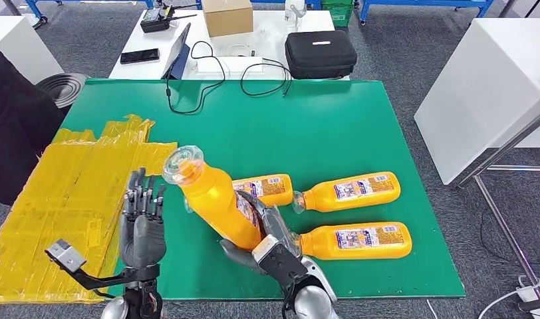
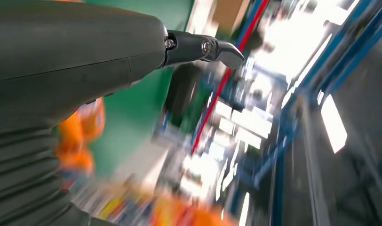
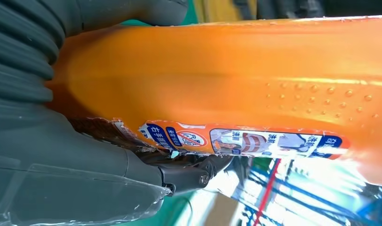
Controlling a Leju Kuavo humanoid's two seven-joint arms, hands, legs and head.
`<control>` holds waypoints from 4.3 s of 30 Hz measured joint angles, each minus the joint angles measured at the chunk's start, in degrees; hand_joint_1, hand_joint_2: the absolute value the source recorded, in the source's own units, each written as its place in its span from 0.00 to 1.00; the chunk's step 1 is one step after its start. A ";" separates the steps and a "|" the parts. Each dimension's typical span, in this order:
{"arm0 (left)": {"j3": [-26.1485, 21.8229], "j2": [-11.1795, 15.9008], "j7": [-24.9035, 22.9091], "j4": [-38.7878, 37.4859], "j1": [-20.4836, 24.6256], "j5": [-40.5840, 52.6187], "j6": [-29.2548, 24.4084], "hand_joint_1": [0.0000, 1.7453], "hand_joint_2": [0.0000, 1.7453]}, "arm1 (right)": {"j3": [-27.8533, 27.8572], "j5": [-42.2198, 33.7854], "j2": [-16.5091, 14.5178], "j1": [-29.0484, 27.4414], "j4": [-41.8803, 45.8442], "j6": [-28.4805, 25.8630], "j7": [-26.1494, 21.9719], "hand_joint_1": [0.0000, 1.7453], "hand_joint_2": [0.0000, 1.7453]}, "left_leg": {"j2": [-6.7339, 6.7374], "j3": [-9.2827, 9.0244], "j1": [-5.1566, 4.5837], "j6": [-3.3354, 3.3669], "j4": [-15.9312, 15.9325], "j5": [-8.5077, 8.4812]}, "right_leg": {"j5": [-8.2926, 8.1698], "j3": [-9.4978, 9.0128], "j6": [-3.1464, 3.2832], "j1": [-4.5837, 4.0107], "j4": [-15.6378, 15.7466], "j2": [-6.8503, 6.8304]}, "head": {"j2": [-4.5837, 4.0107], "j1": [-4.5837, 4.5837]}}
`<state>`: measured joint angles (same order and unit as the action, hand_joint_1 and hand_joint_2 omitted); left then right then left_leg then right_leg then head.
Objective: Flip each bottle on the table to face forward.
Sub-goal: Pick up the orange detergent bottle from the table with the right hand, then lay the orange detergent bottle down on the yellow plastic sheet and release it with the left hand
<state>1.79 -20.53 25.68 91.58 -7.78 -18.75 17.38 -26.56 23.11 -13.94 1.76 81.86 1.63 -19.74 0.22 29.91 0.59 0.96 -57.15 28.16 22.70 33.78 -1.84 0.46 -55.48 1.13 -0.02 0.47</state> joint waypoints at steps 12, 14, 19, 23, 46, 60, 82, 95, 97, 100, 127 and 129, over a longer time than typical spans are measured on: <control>1.54 -0.01 -3.16 -3.89 0.47 -5.84 8.30 0.00 1.00 | -0.96 2.67 -2.53 6.99 -4.09 -2.19 2.49 1.00 1.00 | -0.11 0.04 0.00 -0.02 0.00 -0.05 | 0.00 0.10 0.00 -0.02 -0.04 -0.04 | 0.00 -0.02; 1.57 0.00 -3.29 -4.21 0.56 -6.02 8.67 0.00 1.00 | -1.16 2.83 -2.80 7.94 -6.00 -2.40 2.89 1.00 1.00 | -0.11 0.05 0.00 -0.02 0.00 -0.05 | 0.00 0.11 0.00 -0.02 -0.04 -0.05 | 0.00 -0.01; 1.57 0.05 -3.62 -4.79 0.79 -6.20 8.86 0.00 1.00 | -1.54 4.11 -3.45 10.09 -10.91 -2.86 3.80 1.00 1.00 | -0.12 0.08 0.00 -0.01 0.00 -0.05 | 0.00 0.11 0.00 0.01 -0.04 -0.06 | 0.00 -0.02; 1.57 0.11 -3.85 -5.00 1.01 -6.35 9.02 0.00 1.00 | -3.03 6.03 -4.01 11.97 -16.40 -2.61 4.37 1.00 1.00 | -0.12 0.09 -0.01 -0.01 0.00 -0.05 | 0.00 0.11 0.00 0.00 -0.04 -0.06 | 0.00 -0.01; -3.95 0.14 -1.11 -4.20 -0.53 -0.54 4.91 0.08 1.00 | -21.49 4.19 -5.18 18.95 -28.16 -2.97 8.24 1.00 1.00 | -0.13 0.18 0.01 -0.02 0.00 -0.07 | 0.00 0.19 0.00 -0.01 -0.06 -0.14 | 0.00 0.01; -4.31 0.14 1.24 -3.04 -1.23 15.42 -2.60 1.00 1.00 | -23.34 5.88 -5.19 19.04 -28.15 -2.97 8.77 1.00 1.00 | -0.13 0.17 -0.01 -0.02 0.00 -0.07 | 0.00 0.20 0.00 -0.01 -0.05 -0.14 | 0.00 0.01; -4.68 0.14 1.64 -3.29 -1.10 13.15 -2.01 1.00 1.00 | -23.34 7.78 -5.19 19.00 -28.10 -3.78 8.40 0.00 0.00 | -0.13 0.17 -0.01 -0.02 0.00 -0.07 | 0.00 0.21 0.00 -0.01 -0.05 -0.14 | 0.00 0.01; -12.54 5.89 0.00 -8.29 10.50 64.22 -45.61 1.00 1.00 | -11.47 13.11 1.28 14.23 -13.83 -5.09 7.37 0.00 0.00 | -0.39 0.22 -0.04 0.00 -0.02 -0.28 | -0.03 0.18 -0.02 -0.01 -0.06 -0.40 | 0.00 0.01; -14.19 8.39 -0.11 -12.09 13.08 69.92 -50.56 1.00 1.00 | -9.68 13.26 2.56 14.72 -12.97 -4.91 6.90 0.00 0.00 | -0.41 0.25 -0.03 -0.02 -0.02 -0.33 | -0.04 0.19 -0.01 -0.01 -0.07 -0.44 | 0.00 0.01; -15.63 11.19 -0.31 -16.96 15.68 74.50 -54.10 1.00 1.00 | -8.10 13.32 4.05 15.31 -12.29 -4.87 6.76 0.00 0.00 | -0.40 0.24 -0.02 -0.03 -0.02 -0.35 | -0.05 0.20 -0.01 -0.02 -0.09 -0.43 | 0.00 0.00; -10.18 19.20 -6.92 -40.54 24.10 90.86 -55.59 0.34 1.00 | -6.79 14.87 10.64 24.49 -19.29 -2.88 9.88 0.00 1.00 | -0.43 0.35 -0.08 -0.03 -0.03 -0.38 | -0.05 0.26 -0.02 0.05 -0.11 -0.45 | 0.00 0.01; -9.92 19.39 -6.92 -41.07 24.32 90.87 -55.59 0.34 1.00 | -6.82 14.92 10.65 24.73 -19.92 -2.88 9.88 0.00 1.00 | -0.43 0.35 -0.08 -0.03 -0.03 -0.38 | -0.05 0.26 -0.02 0.05 -0.11 -0.46 | 0.00 0.01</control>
<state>-8.13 -1.14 18.75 50.51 16.54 72.12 -38.21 -33.38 38.04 -3.29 26.48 61.94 -1.25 -9.86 -0.21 30.26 0.51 0.92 -57.18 27.78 22.66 34.04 -1.86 0.51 -55.59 0.67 -0.02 0.48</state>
